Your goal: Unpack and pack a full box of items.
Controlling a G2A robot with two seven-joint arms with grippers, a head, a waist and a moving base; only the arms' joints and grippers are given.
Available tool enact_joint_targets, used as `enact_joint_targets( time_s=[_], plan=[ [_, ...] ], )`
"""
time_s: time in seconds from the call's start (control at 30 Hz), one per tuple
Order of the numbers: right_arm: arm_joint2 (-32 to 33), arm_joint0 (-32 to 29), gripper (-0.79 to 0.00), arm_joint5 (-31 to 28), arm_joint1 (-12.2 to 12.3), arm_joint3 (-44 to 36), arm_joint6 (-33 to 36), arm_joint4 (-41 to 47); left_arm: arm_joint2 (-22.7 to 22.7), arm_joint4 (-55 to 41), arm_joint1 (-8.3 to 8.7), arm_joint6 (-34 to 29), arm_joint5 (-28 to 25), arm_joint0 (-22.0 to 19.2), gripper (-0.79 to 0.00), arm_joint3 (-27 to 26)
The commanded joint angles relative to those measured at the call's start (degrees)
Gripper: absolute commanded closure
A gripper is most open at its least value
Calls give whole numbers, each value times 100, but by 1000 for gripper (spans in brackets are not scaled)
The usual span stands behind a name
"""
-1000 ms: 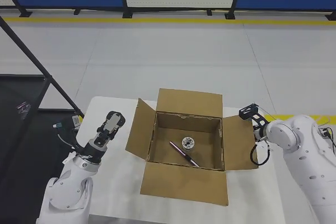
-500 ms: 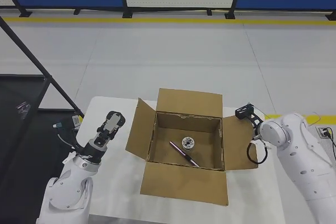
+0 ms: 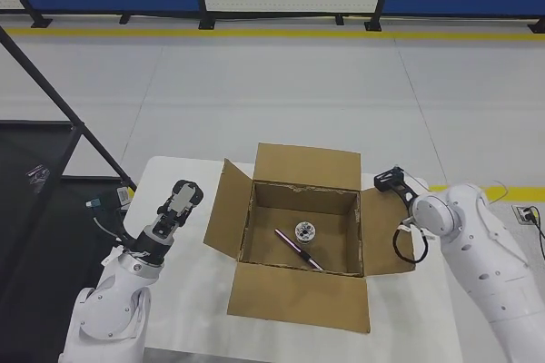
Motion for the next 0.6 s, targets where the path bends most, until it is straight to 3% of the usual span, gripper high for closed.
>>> enact_joint_targets(
  time_s=[0.0, 0.2, 0.57],
  plan=[
    [-29, 19, 0, 13, -13, 18, -4, 3, 0, 0, 0, 0, 0, 0, -785, 0],
    [-4, 67, 0, 130, -11, 114, 46, -106, 0, 0, 0, 0, 0, 0, -785, 0],
    [706, -298, 0, 64, 209, 404, -202, -82, 0, 0, 0, 0, 0, 0, -785, 0]
  ],
)
